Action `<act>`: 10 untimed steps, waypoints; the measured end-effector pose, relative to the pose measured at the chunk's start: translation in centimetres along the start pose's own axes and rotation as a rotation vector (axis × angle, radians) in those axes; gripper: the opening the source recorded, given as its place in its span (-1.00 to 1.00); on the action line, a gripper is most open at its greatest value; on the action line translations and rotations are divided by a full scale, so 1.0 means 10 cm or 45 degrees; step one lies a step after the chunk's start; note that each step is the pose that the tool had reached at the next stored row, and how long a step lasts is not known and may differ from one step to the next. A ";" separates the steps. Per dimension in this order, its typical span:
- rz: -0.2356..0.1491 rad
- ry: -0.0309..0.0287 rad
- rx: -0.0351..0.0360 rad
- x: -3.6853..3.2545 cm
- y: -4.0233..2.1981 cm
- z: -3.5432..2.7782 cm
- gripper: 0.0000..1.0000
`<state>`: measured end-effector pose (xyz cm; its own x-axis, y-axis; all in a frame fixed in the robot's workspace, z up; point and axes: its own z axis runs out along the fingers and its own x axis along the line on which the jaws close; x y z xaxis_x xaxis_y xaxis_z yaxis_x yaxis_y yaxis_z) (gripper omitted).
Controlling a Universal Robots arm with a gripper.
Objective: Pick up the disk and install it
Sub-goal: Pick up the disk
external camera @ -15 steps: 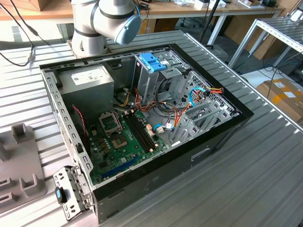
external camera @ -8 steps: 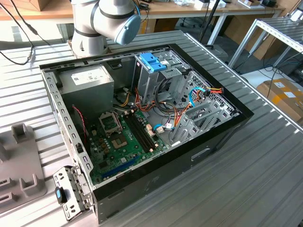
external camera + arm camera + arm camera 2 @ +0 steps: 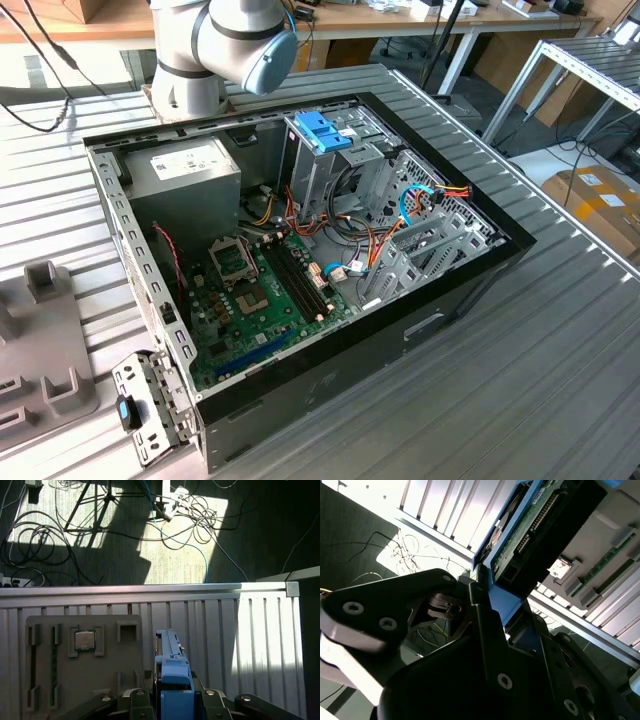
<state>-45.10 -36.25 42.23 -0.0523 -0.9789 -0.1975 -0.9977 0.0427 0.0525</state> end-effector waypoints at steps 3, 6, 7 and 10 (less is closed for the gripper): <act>0.000 -0.0066 -0.0005 -0.006 0.001 -0.028 -0.26; 0.000 -0.0119 -0.0008 -0.010 0.003 -0.051 -0.26; -0.001 -0.0154 -0.0010 -0.013 0.003 -0.065 -0.26; -0.001 -0.0229 -0.0014 -0.019 0.005 -0.096 -0.26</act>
<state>-45.10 -36.25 43.21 -0.0523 -0.9752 -0.2152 -0.9977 0.0417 0.0534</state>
